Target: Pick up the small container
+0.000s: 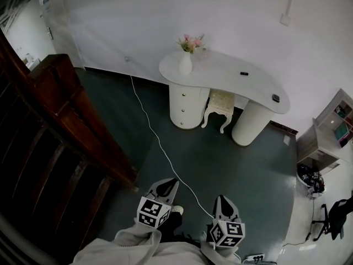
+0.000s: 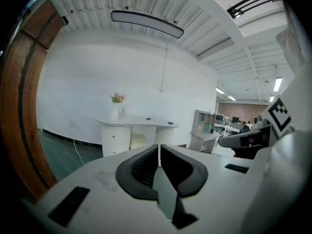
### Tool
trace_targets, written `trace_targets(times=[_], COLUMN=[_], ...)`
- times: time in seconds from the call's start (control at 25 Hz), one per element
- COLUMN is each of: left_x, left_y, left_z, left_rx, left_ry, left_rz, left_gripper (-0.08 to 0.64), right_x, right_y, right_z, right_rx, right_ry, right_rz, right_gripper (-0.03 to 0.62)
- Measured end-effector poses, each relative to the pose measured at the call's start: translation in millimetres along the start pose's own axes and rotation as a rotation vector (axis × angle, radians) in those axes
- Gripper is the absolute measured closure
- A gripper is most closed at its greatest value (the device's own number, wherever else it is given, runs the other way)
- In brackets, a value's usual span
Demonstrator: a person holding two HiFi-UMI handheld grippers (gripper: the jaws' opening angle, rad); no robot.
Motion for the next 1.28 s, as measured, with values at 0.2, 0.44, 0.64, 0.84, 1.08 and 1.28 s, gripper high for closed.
trace_targets(times=[0.2, 0.44, 0.64, 0.84, 1.08, 1.28], left_x=[-22.5, -45.2, -55.1, -60.3, -63.7, -65.9], left_y=[25.9, 49.6, 67.8, 79.2, 78.1, 83.3], left_z=[-18.6, -29.8, -37.5, -36.2, -32.0, -35.9], left_rx=[0.000, 0.004, -0.010, 0.008, 0.018, 0.024], left_ry=[-0.001, 0.012, 0.023, 0.028, 0.044, 0.043], left_rz=[0.006, 0.028, 0.049, 0.046, 0.044, 0.019], left_gripper=[0.534, 0.534, 0.534, 0.534, 0.534, 0.534], right_x=[-33.8, -63.8, -83.4, -93.1, -94.1, -103.9], right_y=[1.0, 2.1, 6.0, 0.5, -17.9, -25.2], right_z=[-13.9, -21.0, -25.5, -27.1, -27.0, -32.4], right_rx=[-0.004, -0.015, -0.033, -0.041, -0.060, -0.056], right_ry=[0.005, 0.019, 0.018, 0.016, 0.035, 0.037], right_rz=[0.007, 0.029, 0.056, 0.089, 0.109, 0.101], right_gripper=[0.543, 0.543, 0.543, 0.543, 0.543, 0.543])
Point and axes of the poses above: the fingertips, and each gripper's own axes: x backward along the fingers, y to its left, z out of its underside, the point moved 4 cm from there along x, backward along the fingers, and after that the axes turned 13 degrees about x, right-handed, at the moved point
